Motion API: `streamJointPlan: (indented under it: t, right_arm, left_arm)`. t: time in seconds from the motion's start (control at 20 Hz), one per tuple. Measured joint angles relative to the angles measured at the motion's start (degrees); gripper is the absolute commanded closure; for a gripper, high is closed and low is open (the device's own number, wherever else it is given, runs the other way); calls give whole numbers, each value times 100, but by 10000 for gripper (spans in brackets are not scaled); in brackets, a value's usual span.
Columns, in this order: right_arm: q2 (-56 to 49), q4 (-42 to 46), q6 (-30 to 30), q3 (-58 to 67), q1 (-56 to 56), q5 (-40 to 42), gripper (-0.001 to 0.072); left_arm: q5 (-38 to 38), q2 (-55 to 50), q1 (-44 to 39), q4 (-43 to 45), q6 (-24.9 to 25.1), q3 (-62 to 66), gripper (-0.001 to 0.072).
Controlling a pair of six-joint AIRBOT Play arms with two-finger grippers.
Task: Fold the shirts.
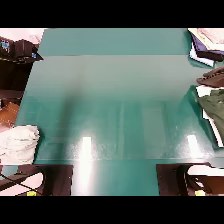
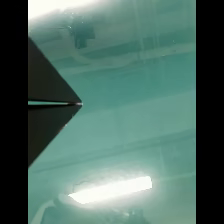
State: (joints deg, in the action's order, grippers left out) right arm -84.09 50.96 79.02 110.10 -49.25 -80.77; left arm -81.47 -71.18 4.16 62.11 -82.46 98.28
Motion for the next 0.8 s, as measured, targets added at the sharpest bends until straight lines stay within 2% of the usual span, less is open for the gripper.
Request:
streamJointPlan:
  t: [0.25, 0.5, 0.8]
  right_arm:
    - [299, 275, 162, -2, -216, -435, 692]
    - [437, 1473, 708, -138, -275, -1102, 691]
    - [833, 2924, 1005, -1259, -284, -1392, 687]
  left_arm:
    - [-2, 0, 0, -4, 74, 0, 680]
    - [-4, 0, 0, -4, 190, 0, 680]
    - [-7, 0, 0, -4, 282, 0, 680]
